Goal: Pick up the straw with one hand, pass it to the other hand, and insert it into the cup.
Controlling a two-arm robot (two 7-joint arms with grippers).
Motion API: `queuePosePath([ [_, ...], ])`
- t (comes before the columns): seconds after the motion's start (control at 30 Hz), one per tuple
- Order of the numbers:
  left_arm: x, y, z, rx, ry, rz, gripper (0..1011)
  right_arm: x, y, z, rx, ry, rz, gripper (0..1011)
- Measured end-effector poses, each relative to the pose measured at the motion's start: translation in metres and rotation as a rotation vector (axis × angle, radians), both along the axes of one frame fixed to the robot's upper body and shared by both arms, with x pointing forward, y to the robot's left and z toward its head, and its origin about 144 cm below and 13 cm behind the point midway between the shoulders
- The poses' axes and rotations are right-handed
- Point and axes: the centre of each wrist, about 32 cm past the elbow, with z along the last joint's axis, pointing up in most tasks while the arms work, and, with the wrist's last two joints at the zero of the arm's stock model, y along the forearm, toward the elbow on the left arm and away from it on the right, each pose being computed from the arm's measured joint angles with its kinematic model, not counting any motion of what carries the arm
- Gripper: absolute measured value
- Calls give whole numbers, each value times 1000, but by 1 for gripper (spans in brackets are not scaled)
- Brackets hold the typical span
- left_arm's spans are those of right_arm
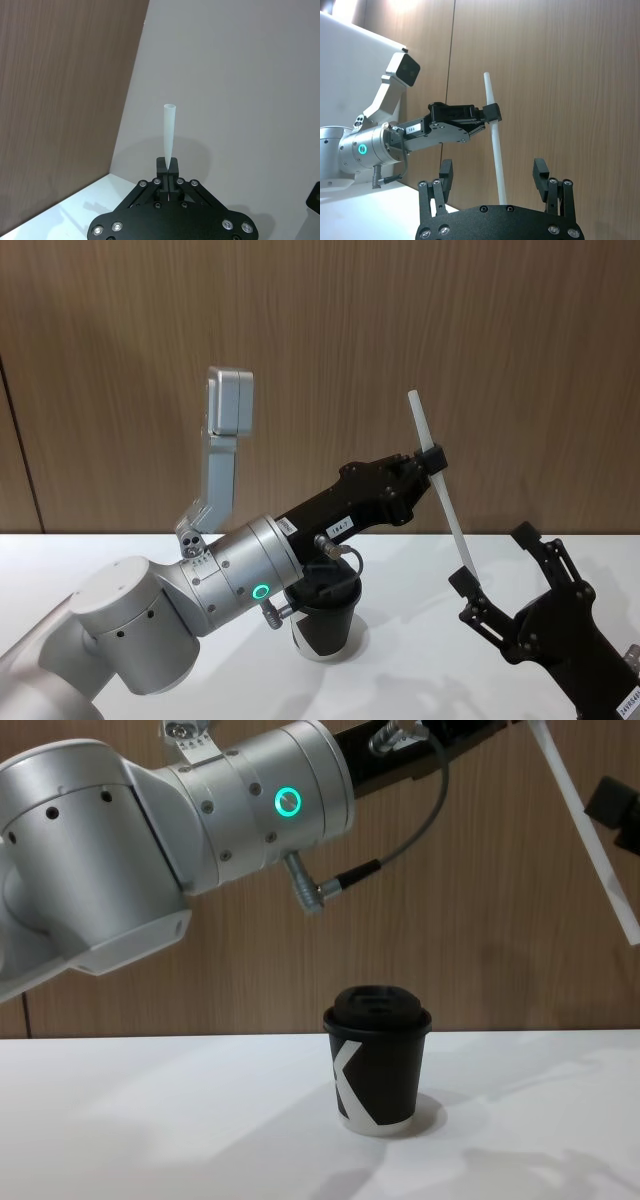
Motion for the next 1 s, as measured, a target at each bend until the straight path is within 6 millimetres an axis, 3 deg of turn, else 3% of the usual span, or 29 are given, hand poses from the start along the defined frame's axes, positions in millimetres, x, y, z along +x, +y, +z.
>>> queuePosePath([
  [0.6, 1, 1, 3, 16, -4, 0, 6, 0, 0, 0, 0, 0, 0, 1001],
  [1.0, 3, 6, 22, 124, -24, 19, 7, 0, 0, 0, 0, 0, 0, 1001],
])
